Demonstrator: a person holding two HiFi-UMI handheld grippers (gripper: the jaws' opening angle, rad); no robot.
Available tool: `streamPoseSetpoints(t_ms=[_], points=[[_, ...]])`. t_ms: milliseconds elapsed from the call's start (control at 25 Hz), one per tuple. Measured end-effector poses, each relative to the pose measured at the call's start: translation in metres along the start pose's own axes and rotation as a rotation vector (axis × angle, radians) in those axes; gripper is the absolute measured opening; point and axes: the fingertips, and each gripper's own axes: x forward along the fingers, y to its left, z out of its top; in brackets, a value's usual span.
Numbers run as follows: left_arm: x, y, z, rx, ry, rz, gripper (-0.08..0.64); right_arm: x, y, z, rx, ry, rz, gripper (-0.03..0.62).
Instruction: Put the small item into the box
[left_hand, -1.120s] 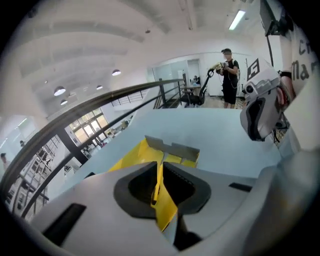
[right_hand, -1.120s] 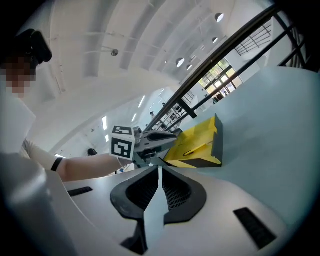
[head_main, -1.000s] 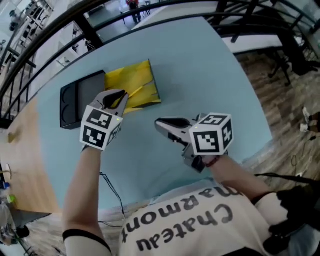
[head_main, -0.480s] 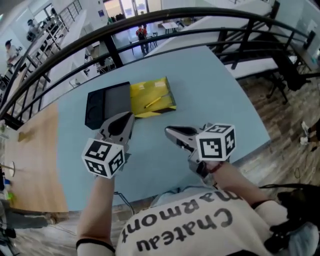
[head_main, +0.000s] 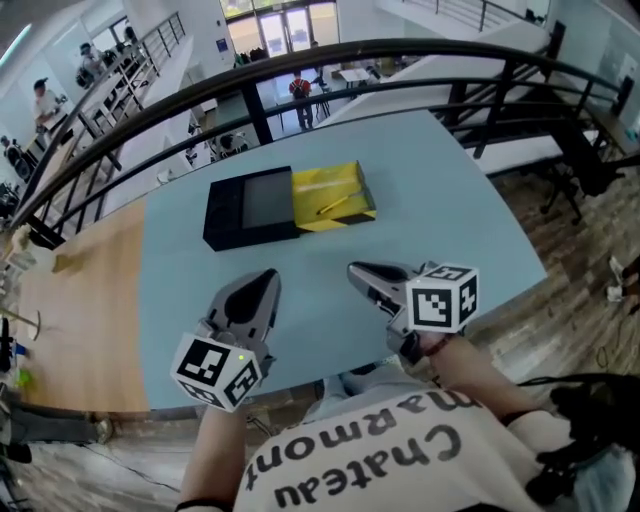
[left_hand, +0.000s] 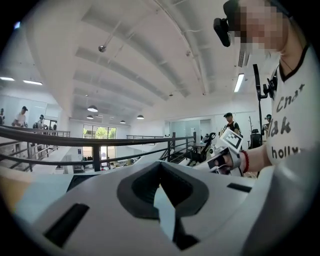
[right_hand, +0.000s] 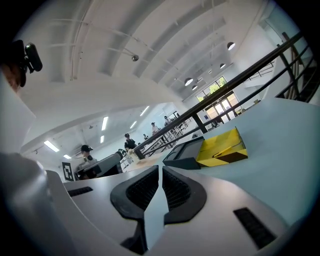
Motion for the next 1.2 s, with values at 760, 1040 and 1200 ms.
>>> streamPoseSetpoints(t_ms=[760, 1040, 1200], points=[[-0.060, -0.034, -0.051, -0.194, 0.011, 0.150, 0.003, -0.059, -0.006, -0.014, -0.054, 0.013, -0.030, 0.046], [-0.037, -0.069, -0.041, -0.194, -0.019, 0.144, 0.003, -0.097, -0.019, -0.017, -0.073, 0.027, -0.039, 0.046], [-0.031, -0.090, -0.042, -0.203, -0.020, 0.125, 0.003, -0.114, -0.026, -0.026, -0.068, 0.036, -0.059, 0.046]])
